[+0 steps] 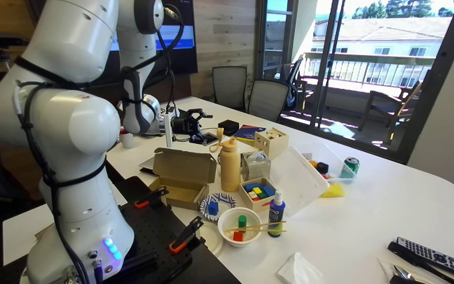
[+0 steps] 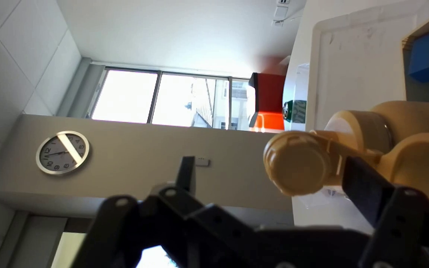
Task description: Open the lid of the beige bottle
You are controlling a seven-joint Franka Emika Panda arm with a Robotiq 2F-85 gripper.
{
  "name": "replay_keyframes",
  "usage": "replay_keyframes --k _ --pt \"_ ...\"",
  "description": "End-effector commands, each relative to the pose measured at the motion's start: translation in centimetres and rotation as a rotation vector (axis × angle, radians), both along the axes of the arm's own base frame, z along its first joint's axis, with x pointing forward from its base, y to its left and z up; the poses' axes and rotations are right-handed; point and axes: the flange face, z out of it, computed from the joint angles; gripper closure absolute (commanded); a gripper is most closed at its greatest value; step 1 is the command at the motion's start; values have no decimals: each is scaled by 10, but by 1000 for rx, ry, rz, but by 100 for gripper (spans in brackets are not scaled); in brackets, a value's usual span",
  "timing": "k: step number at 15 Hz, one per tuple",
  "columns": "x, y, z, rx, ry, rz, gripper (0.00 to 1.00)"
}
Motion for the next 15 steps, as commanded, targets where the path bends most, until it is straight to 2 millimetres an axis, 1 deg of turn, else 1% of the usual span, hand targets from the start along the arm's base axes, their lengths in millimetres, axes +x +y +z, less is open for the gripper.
replay_keyframes --k 1,3,5,6,7,8,11,15 --pt "2 4 10 50 -6 -7 0" --pt "6 2 21 134 29 -21 0" --pt "14 -5 38 235 68 -48 0" --pt "18 -11 51 285 85 -60 0" --pt "20 -12 65 340 97 -78 0" --pt "26 -25 83 396 114 -89 0" --pt "42 -53 130 561 168 -104 0" --pt "65 -103 193 796 248 -74 0"
